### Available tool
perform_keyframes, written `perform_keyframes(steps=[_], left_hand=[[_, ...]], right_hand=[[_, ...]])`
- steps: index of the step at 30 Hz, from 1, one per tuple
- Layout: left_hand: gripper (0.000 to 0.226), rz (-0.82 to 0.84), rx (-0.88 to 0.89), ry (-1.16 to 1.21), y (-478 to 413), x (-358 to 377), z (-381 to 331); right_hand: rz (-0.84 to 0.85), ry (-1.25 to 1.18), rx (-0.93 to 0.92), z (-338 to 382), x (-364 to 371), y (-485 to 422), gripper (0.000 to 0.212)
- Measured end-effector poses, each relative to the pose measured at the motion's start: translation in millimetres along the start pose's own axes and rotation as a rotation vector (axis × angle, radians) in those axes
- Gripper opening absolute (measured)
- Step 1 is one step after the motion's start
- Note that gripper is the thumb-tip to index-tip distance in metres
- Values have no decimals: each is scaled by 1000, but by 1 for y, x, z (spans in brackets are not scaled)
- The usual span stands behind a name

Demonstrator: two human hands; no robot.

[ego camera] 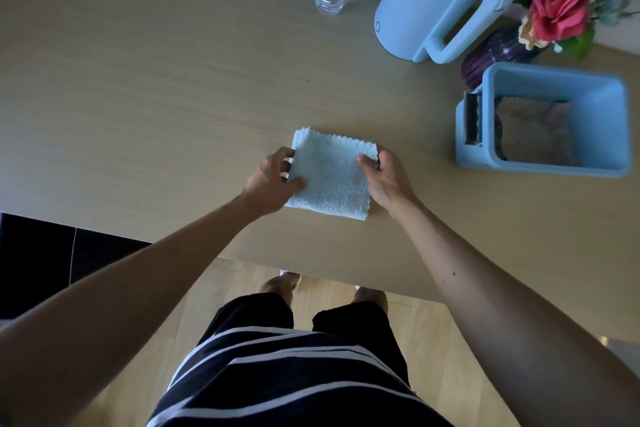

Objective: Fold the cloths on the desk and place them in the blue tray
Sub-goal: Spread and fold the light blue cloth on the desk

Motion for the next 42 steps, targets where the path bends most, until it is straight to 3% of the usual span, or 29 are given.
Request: perform_keyframes(steps=[6, 9, 12, 16, 18, 20, 23, 27, 33, 42], left_hand=[[56, -47, -43, -35, -3, 0, 8], [56, -73, -23, -65, -3, 1, 6], [55, -214, 42, -213, 4, -5, 0], [47, -480, 484, -558, 24, -12, -26], [47, -396, 717, -683, 24, -1, -31], [54, -248, 814, -779, 15, 16, -25], [65, -97, 783, -870, 0, 32, -10], [77, -65, 661, -937, -10, 35, 9], [89, -116, 536, -908, -11, 27, 11], [76, -129, 574, -1033, -36, 25, -55]], right_hand=[[-17, 99, -12, 9, 8, -11, 15], [-37, 85, -29, 10, 9, -12, 27], [-120, 76, -84, 13, 7, -9, 19], [-390, 288, -238, 25, 0, 11, 60], [-416, 419, -360, 33, 8, 24, 66], [-299, 521, -439, 32, 29, 31, 67], [-111, 717, -450, 11, 59, 32, 72], [-48, 821, -407, -15, 68, 27, 76], [-54, 838, -329, -24, 57, 27, 80], [-167, 603, -206, -15, 28, 65, 78]])
Point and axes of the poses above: each hand's wrist, its own y-axis away from the middle knuckle, its own x-axis out of the palm, z = x × y, the point moved 5 cm from there along -y, towards the middle knuckle, and after that the axes turned 3 degrees about -x, right-handed, at the moved point
